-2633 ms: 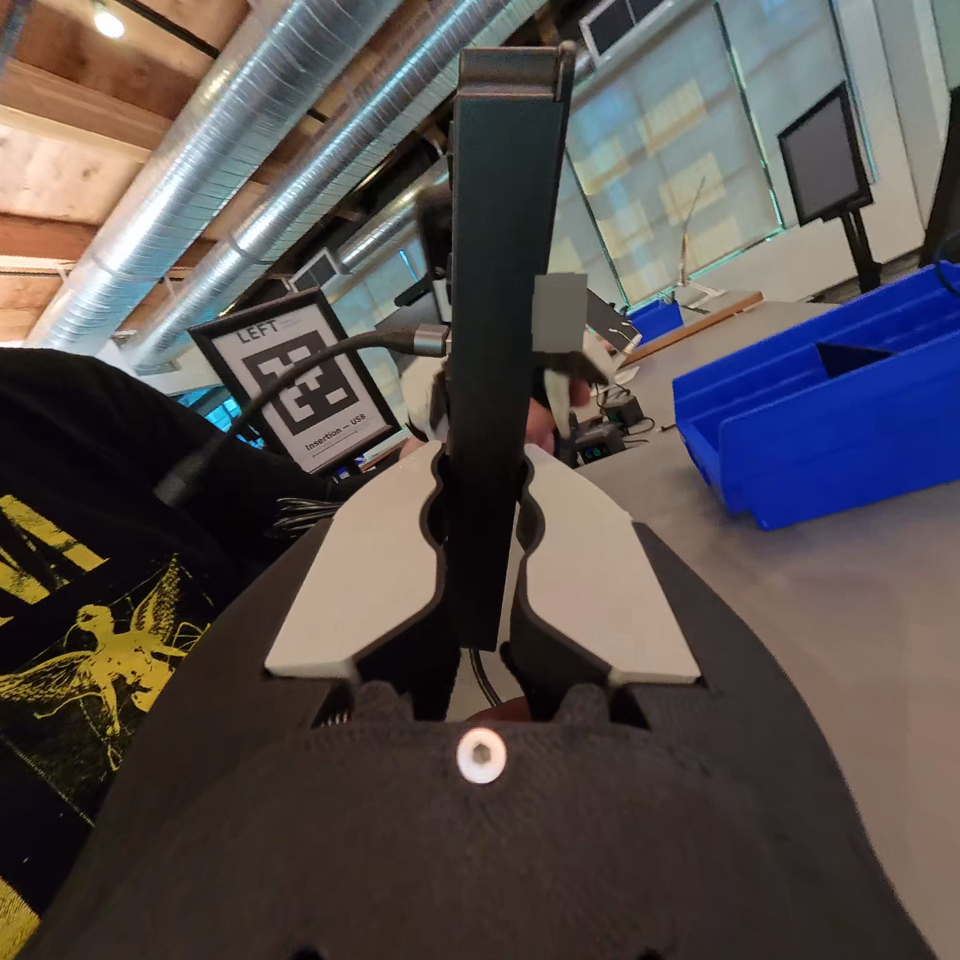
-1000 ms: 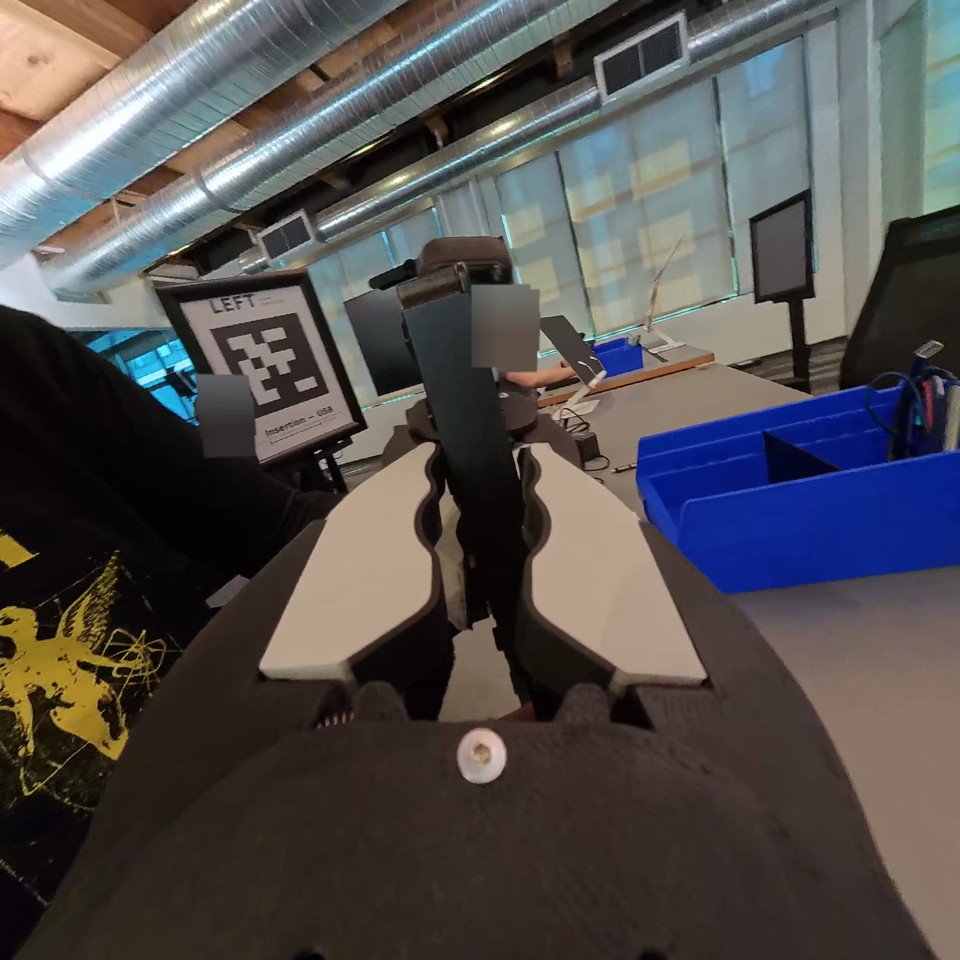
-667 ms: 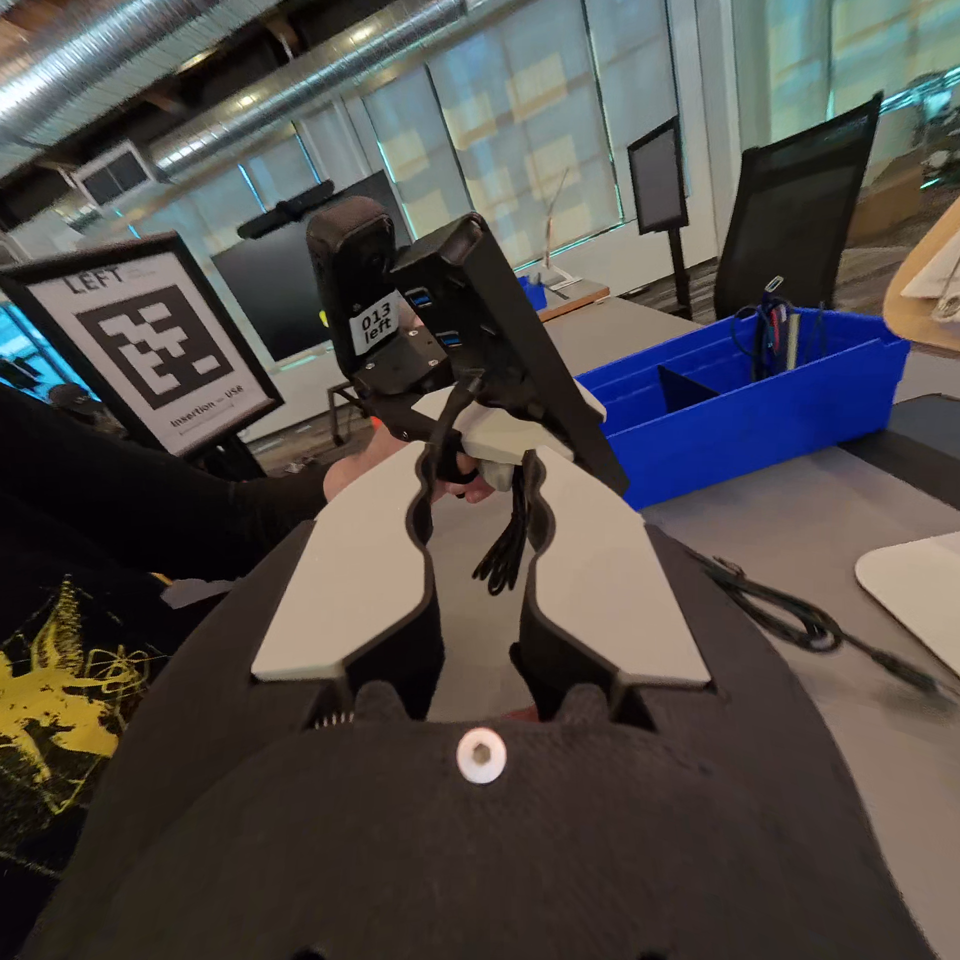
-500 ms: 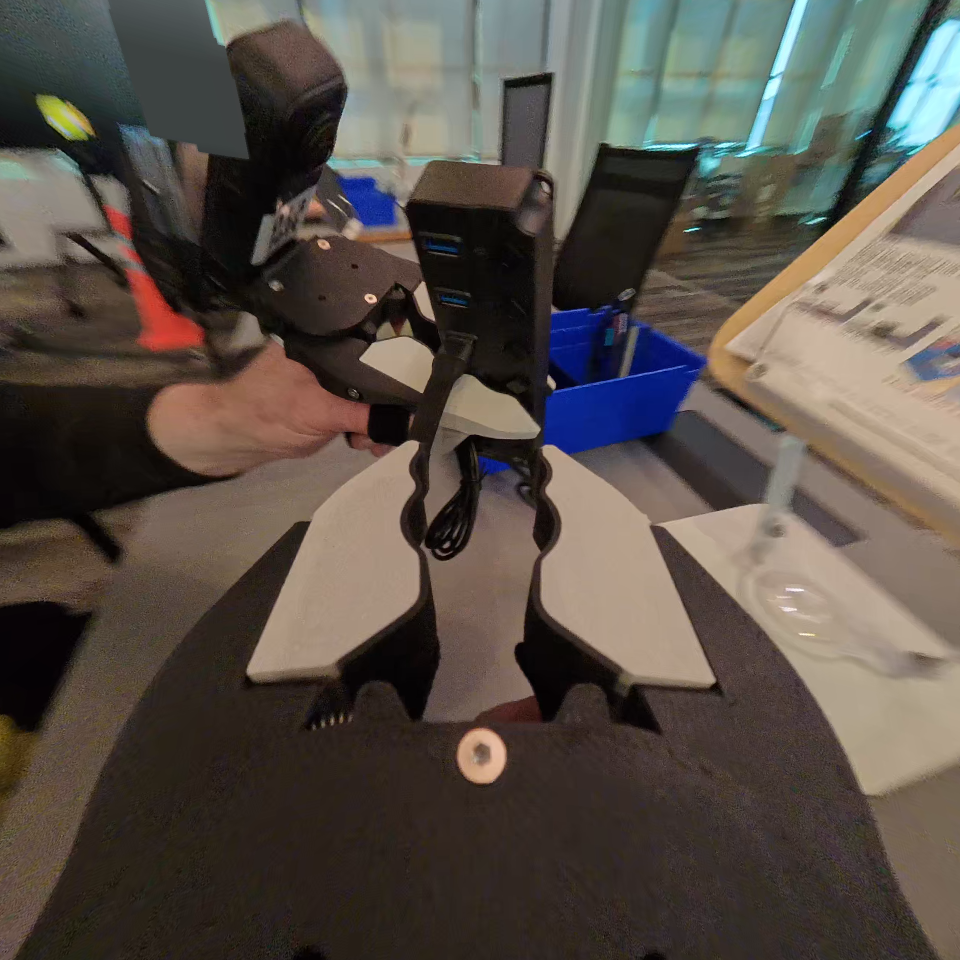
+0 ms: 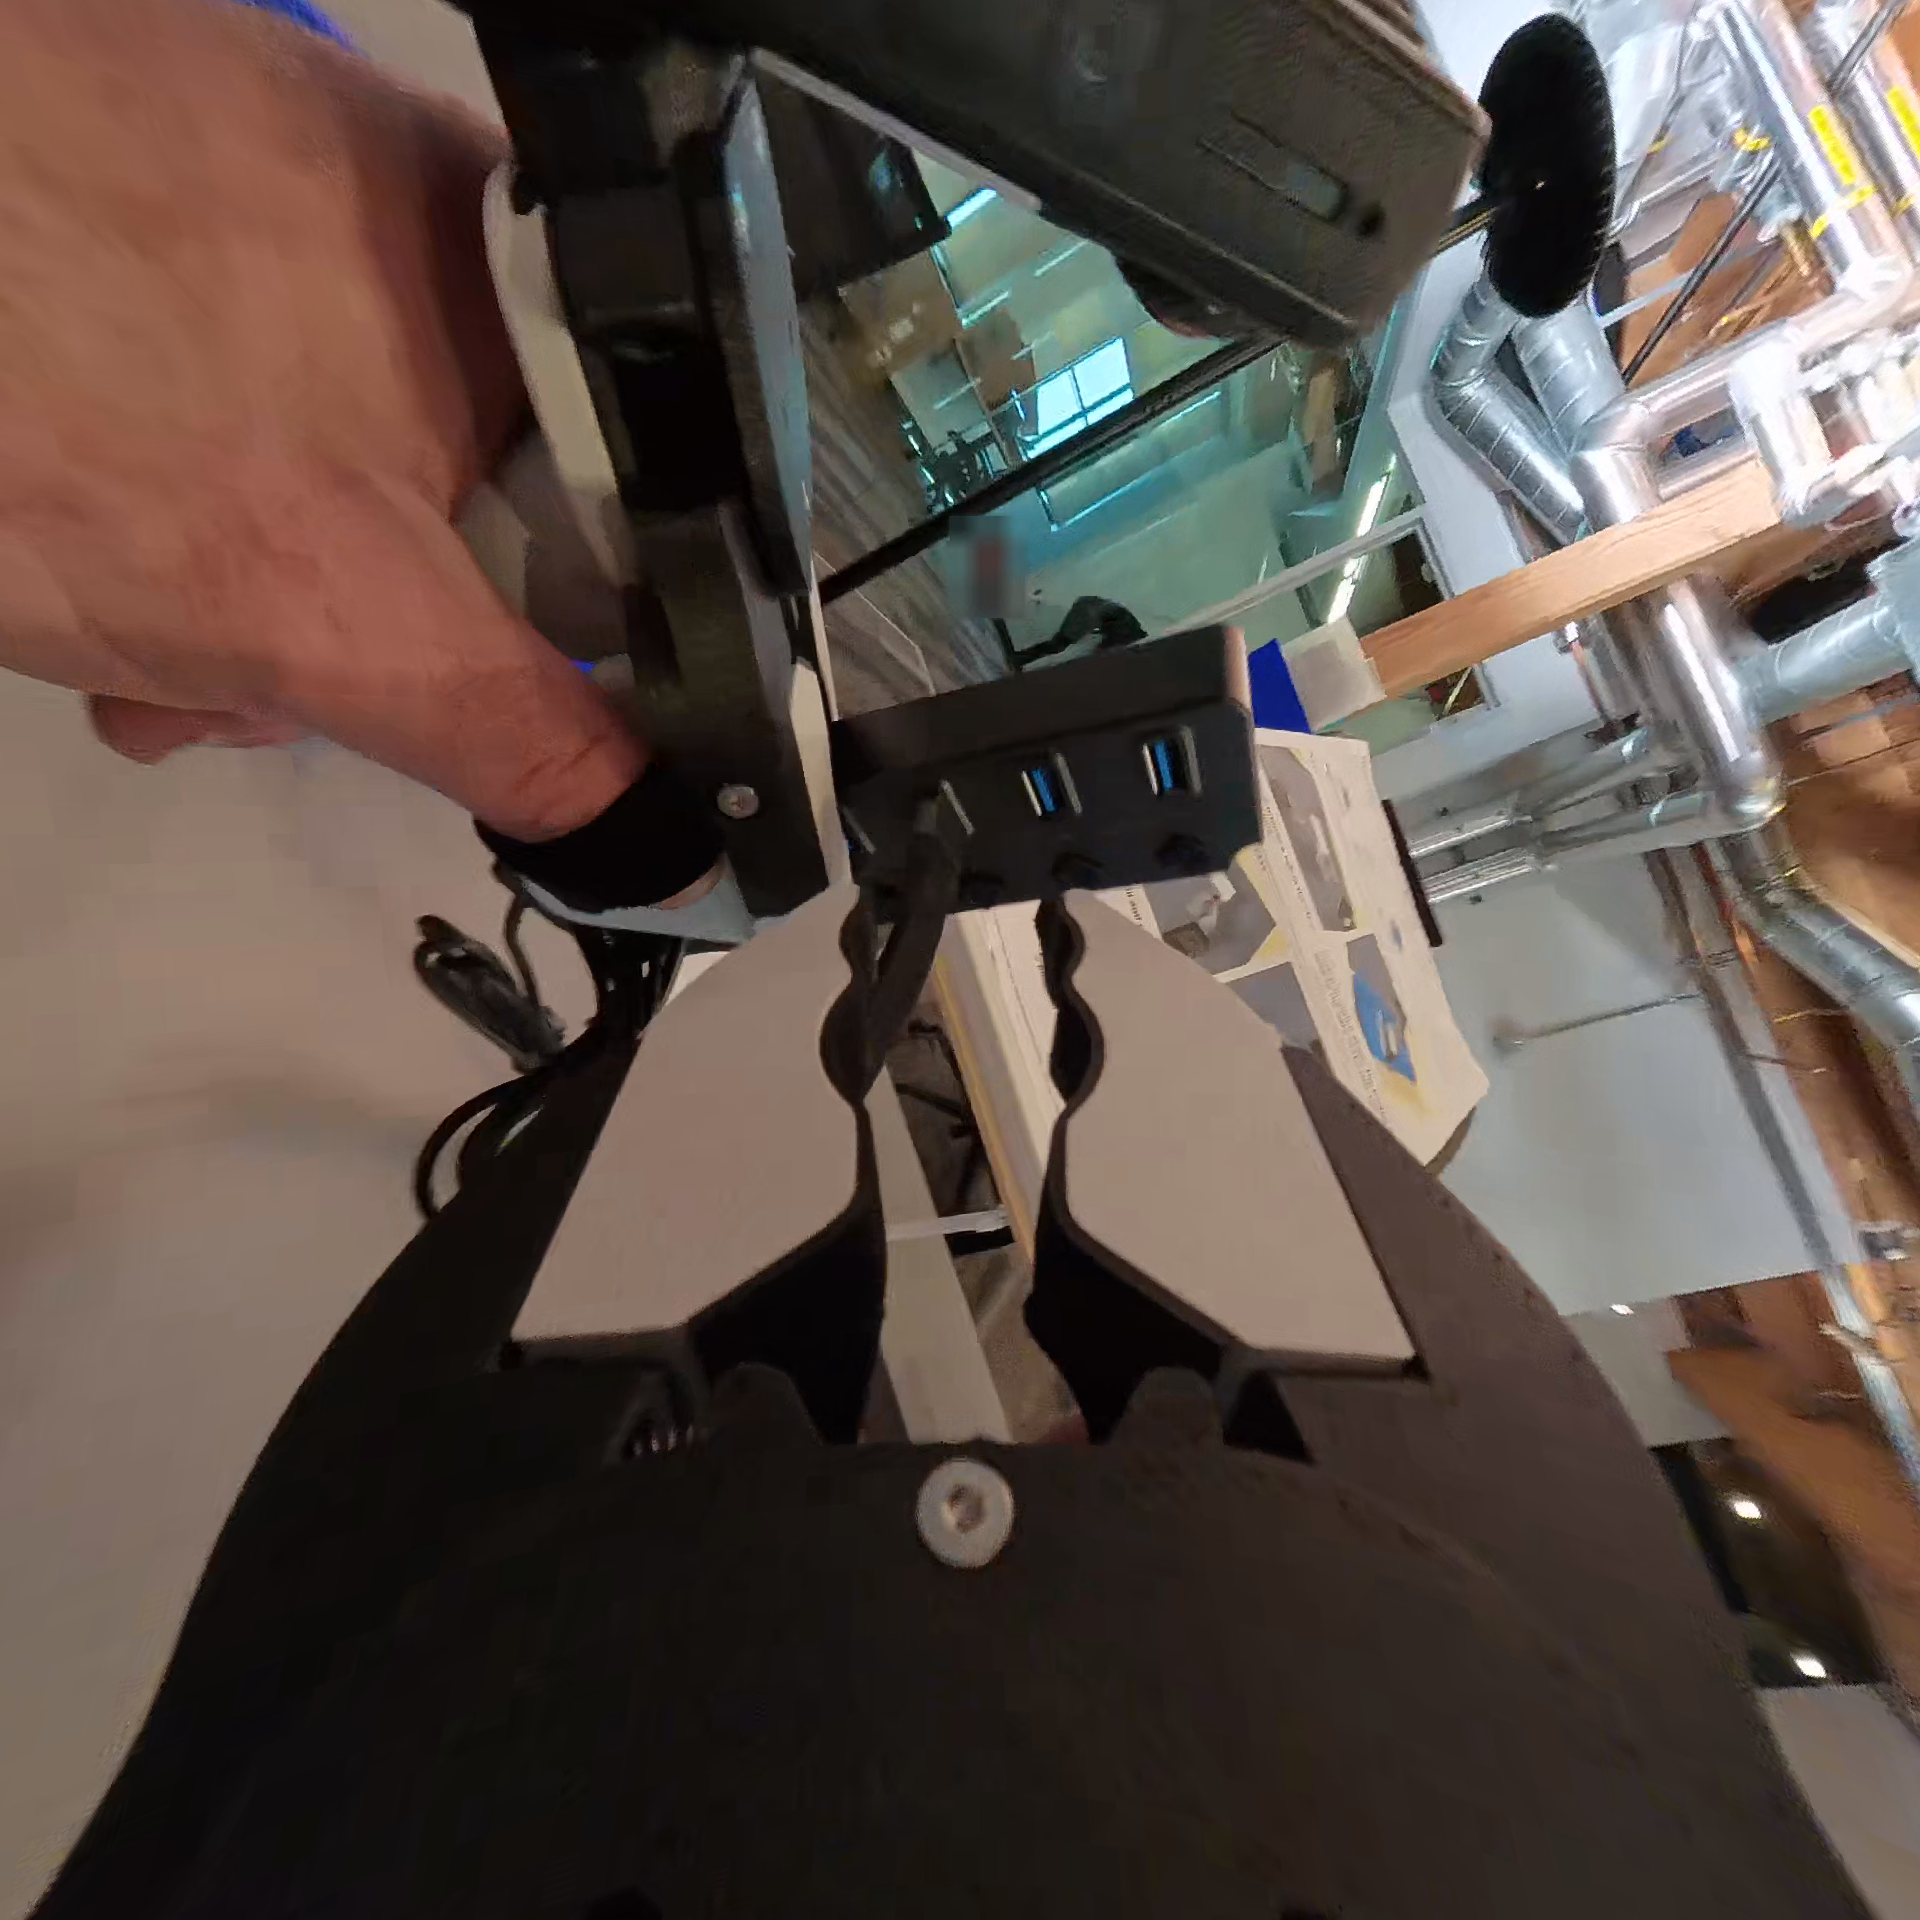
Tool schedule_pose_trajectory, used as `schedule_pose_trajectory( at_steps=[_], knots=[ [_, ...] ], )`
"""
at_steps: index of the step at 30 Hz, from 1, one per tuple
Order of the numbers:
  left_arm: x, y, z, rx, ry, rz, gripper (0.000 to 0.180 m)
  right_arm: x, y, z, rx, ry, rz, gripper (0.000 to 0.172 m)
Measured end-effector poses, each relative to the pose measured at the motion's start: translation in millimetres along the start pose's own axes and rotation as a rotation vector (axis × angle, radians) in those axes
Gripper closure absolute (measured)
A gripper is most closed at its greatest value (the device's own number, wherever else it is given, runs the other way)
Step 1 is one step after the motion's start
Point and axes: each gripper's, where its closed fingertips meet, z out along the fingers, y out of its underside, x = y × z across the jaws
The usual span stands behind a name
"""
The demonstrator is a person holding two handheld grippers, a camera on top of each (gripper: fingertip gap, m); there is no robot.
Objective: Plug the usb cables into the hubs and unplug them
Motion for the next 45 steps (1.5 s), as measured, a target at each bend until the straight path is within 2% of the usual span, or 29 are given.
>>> schedule_pose_trajectory(
  at_steps=[4,6,8,10,17,28,36,45],
  knots=[
    [-6,12,6,-0.041,0.001,-0.079,0.151,-11,4,11,-0.011,-0.066,-0.099,0.153],
    [-5,16,7,-0.045,0.011,-0.099,0.151,-14,4,12,-0.017,-0.09,-0.138,0.15],
    [-5,17,8,-0.051,0.019,-0.131,0.151,-15,4,15,-0.017,-0.074,-0.207,0.155],
    [-6,17,9,-0.045,0.023,-0.15,0.151,-18,4,19,-0.015,-0.068,-0.241,0.166],
    [-10,27,13,-0.096,-0.046,-0.076,0.151,-26,16,25,-0.07,-0.136,-0.175,0.16],
    [-11,38,23,-0.149,-0.063,-0.061,0.151,-32,26,35,-0.097,-0.12,-0.298,0.166],
    [-27,35,32,-0.075,-0.096,-0.127,0.152,-30,30,46,-0.215,-0.107,-0.369,0.166],
    [-33,25,41,-0.032,-0.113,-0.148,0.151,-23,38,54,-0.266,-0.063,-0.329,0.167]
  ],
)
